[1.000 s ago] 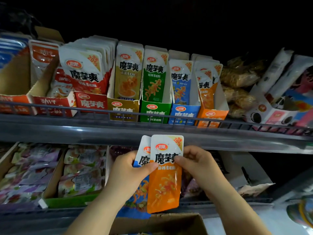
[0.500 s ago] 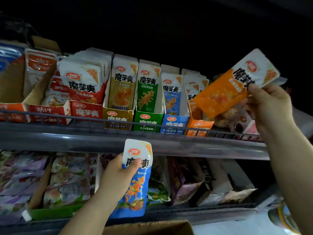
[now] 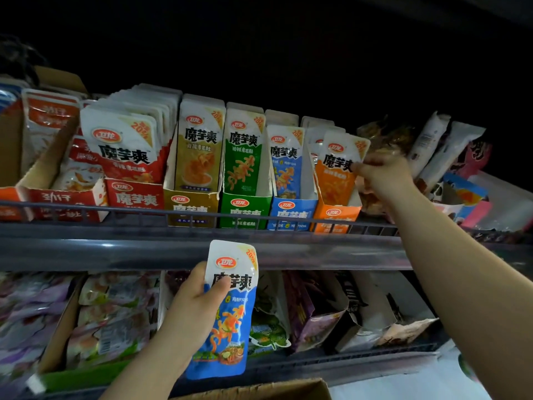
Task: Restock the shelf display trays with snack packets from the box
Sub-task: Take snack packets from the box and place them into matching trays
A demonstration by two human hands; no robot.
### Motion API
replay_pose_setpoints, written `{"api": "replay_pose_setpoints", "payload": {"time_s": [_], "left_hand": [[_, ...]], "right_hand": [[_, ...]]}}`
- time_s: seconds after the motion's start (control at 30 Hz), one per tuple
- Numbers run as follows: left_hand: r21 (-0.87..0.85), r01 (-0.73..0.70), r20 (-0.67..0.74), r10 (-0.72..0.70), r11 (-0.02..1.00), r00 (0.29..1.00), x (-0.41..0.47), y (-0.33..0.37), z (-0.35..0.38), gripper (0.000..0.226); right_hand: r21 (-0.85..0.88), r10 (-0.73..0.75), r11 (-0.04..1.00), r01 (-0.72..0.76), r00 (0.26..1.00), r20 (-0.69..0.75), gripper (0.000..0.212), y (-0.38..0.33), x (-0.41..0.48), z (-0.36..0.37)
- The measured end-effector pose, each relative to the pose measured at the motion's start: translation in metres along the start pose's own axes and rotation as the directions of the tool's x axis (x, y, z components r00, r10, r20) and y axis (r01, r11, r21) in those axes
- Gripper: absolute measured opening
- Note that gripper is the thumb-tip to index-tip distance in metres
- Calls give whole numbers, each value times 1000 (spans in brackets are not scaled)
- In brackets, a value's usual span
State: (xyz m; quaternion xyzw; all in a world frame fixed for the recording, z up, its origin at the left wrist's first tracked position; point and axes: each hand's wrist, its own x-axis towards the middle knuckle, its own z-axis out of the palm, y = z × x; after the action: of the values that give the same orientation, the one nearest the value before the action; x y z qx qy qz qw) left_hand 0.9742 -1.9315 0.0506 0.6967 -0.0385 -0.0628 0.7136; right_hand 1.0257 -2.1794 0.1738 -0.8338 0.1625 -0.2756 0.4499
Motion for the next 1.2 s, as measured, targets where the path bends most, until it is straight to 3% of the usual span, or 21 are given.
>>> {"api": "replay_pose_setpoints", "payload": {"time_s": [0.3,0.47,0.6,0.77,0.9,0.97,1.03,1.1,1.2], "left_hand": [[104,-44,19,43,994,999,2,-3,1,21],[70,-51,41,49,996,998,3,-4,-4,22],[61,-33,32,31,998,999,4,-3,-6,23],[23,-9,-5,9,1000,1000,3,0,-8,22],[-56,25,-25,-27,998,999,2,1,-9,22],[-106,38,-23,-41,994,999,1,1,-10,22],[-166,53,-16,-56,985,998,0,2,-11,20],[-210,72,-4,-75,975,997,-2,1,-10,17],[-175,79,19,-77,981,997,-7,-1,-5,16]], "right_hand": [[-139,-12,990,17,999,34,32,3,16,12],[-262,-14,965,16,1000,10,31,9,27,14],[-410,-152,904,124,988,-37,44,15,28,17],[-305,-165,945,121,979,-122,44,16,17,18],[-79,-143,988,129,970,-196,30,7,-13,13],[20,-121,992,126,980,-155,17,5,-39,14],[90,-77,993,79,997,-27,1,11,-74,19],[163,-24,987,-3,986,164,14,23,-112,29],[202,106,957,-207,901,421,10,42,-159,49]]}}
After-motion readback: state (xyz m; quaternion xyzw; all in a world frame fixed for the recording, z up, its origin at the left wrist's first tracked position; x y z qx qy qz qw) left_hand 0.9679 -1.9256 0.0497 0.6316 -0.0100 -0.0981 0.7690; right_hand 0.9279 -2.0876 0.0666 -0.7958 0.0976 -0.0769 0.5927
